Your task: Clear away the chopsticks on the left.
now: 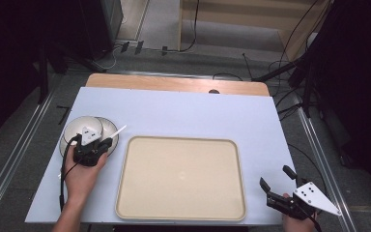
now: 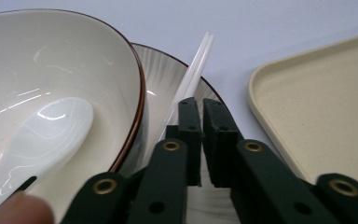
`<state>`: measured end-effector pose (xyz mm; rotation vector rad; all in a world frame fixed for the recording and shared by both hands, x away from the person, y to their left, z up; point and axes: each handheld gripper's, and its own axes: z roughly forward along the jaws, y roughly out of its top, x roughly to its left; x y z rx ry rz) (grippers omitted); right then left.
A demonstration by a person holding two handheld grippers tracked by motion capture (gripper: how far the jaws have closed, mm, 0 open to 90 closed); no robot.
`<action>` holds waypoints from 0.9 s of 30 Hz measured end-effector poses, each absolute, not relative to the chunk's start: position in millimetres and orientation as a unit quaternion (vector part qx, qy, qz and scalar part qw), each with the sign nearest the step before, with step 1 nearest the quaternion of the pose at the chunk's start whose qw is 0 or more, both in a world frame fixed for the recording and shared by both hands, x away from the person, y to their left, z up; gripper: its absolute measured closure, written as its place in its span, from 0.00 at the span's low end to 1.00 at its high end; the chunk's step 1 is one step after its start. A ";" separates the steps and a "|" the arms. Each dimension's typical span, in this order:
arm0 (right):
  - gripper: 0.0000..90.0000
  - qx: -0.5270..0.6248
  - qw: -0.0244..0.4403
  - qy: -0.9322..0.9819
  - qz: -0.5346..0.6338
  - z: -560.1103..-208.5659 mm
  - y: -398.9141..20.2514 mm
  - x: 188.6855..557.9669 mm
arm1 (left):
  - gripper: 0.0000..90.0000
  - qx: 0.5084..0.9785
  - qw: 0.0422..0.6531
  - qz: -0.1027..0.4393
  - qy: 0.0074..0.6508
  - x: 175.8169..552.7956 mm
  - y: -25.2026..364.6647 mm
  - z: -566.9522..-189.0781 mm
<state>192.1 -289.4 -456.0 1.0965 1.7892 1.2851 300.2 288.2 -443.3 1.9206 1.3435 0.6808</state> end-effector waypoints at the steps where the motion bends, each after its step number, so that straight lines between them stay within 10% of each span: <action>1: 0.14 0.418 0.335 0.687 0.492 -456.0 -289.1 192.2 | 0.92 0.739 0.344 0.264 0.516 298.2 288.1 -441.5; 27: 0.14 0.407 0.343 0.695 0.484 -455.7 -290.7 193.5 | 0.92 0.749 0.350 0.202 0.524 249.4 349.9 -411.5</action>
